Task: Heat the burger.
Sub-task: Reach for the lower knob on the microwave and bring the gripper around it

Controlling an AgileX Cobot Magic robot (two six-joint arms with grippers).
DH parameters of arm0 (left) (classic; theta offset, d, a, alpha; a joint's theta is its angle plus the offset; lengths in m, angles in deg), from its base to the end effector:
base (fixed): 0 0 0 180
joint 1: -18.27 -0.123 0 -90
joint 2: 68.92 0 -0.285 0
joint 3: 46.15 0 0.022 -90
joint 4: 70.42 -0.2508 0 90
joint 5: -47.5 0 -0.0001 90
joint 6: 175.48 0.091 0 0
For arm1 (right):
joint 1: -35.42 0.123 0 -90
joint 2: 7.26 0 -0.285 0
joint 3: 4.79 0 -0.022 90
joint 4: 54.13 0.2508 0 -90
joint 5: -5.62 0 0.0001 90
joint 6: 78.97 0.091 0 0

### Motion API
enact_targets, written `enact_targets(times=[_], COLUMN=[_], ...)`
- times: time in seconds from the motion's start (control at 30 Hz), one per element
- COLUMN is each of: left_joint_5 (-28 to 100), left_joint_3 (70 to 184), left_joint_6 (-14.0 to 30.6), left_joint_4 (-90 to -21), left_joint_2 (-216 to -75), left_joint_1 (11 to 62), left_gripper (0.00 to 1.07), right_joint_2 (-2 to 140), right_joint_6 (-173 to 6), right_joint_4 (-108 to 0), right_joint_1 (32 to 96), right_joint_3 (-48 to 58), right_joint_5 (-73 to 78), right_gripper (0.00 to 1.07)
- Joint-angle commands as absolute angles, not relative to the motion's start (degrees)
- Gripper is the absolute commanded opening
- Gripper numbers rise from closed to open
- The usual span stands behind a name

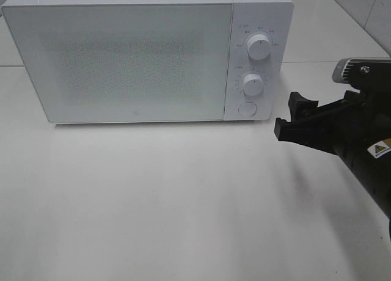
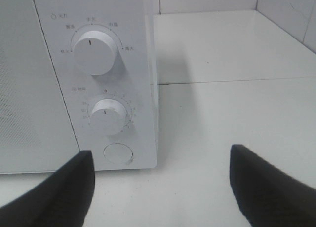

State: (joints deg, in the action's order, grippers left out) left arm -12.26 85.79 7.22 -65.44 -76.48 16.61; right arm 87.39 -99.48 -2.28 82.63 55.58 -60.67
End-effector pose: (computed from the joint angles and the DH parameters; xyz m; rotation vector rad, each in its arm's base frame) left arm -0.0058 -0.0070 0.2814 0.0220 2.0111 -0.0550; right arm 0.1915 0.1104 0.1775 -0.0241 1.6966 -0.0036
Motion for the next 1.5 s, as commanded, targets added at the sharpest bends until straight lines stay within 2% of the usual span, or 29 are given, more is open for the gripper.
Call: enact_targets(times=[0.03, 0.23, 0.87, 1.5], left_joint_5=[-12.0, -12.0, -12.0, -12.0], left_joint_3=[85.6, 85.6, 85.6, 85.6], left_joint_6=[7.2, 7.2, 7.2, 7.2], left_joint_4=[-65.3, -65.3, -65.3, -65.4], left_joint_2=[-74.8, -74.8, -74.8, -74.8], left_joint_1=[16.6, 16.6, 16.6, 16.6], left_gripper=[1.0, 1.0, 1.0, 1.0], right_joint_2=[88.4, 92.6, 104.1, 111.5], right_joint_6=[-102.2, -104.1, -103.8, -101.0], right_joint_4=[0.9, 1.0, 0.4, -6.5], right_joint_1=[85.2, 88.4, 87.7, 79.2], right_joint_3=[54.0, 50.2, 41.2, 33.5], right_joint_5=[-63.1, -63.2, -65.8, -63.0], right_gripper=[0.72, 0.72, 0.72, 0.72])
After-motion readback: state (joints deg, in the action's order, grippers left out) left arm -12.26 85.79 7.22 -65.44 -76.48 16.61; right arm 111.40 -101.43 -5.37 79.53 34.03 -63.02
